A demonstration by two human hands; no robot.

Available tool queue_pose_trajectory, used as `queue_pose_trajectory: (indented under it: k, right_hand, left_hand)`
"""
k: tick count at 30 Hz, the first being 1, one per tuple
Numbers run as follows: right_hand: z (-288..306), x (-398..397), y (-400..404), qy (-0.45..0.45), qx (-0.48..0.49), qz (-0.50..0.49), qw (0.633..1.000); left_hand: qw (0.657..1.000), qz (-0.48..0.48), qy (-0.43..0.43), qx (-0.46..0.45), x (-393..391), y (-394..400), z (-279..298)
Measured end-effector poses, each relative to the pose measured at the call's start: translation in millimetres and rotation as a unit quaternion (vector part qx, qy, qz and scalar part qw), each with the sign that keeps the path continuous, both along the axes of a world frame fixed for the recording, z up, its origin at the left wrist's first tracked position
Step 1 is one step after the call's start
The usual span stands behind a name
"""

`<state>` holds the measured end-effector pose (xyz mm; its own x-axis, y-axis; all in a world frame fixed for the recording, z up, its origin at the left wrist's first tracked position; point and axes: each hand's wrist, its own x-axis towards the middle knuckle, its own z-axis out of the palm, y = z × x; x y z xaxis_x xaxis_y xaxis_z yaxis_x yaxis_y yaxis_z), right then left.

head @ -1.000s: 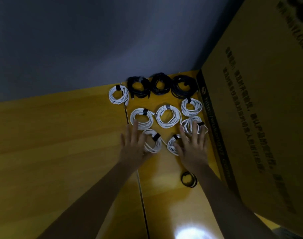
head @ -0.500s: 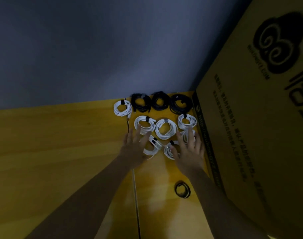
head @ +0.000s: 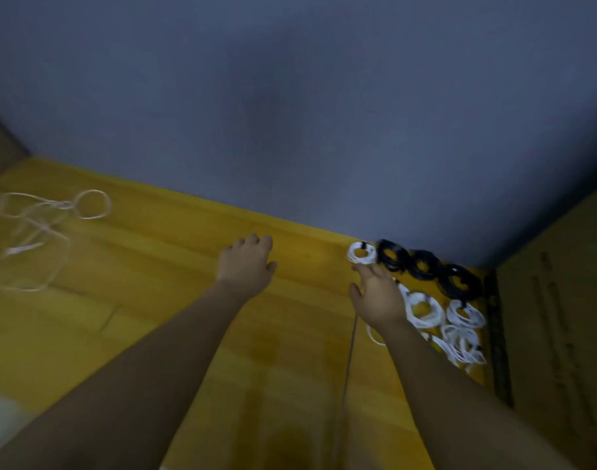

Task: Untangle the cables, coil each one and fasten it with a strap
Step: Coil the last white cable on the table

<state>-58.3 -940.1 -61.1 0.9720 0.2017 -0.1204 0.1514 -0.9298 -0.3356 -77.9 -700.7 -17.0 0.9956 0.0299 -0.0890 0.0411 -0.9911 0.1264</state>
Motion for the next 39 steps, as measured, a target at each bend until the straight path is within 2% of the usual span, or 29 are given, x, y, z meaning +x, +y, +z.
queue_pose_trajectory:
  k: [7,12,13,15,20,25,30,35,39]
  right_hand:
    - [12.1,24.3,143.6,-0.002,0.015,0.092,0.996]
    - [3.2,47.0,277.5,-0.005,0.015,0.146,0.989]
    - [-7.6,58.2,324.8,-0.003,0.015,0.157,0.987]
    - [-11.2,69.7,370.7,-0.008,0.026,0.163,0.986]
    - [-59.9,116.6,554.1,0.042,0.03,0.189,0.981]
    - [-95.0,117.4,682.6,0.077,0.04,0.276,0.957]
    - [-126.0,108.0,737.2,0.152,-0.003,0.326,0.933]
    - [-141.4,93.4,739.4,0.13,-0.065,0.332,0.932]
    - [-141.8,88.0,724.8,0.14,-0.064,0.278,0.948]
  left_hand:
    - [0.991,0.133,-0.009,0.028,-22.8,147.9,17.5]
    - [0.976,0.21,0.017,0.05,-25.1,281.7,4.9]
    - [0.973,0.224,0.03,0.051,-21.4,327.5,-4.0]
    - [0.971,0.231,0.038,0.053,-12.8,372.5,-15.3]
    - [0.968,0.236,0.075,0.044,34.9,531.7,-72.5]
    - [0.959,0.214,0.183,0.027,24.2,621.4,-125.2]
    - [0.958,0.151,0.242,0.03,22.3,662.6,-153.8]
    - [0.971,0.125,0.201,0.039,28.0,673.8,-165.3]
    - [0.973,0.147,0.17,-0.056,21.4,663.2,-167.6]
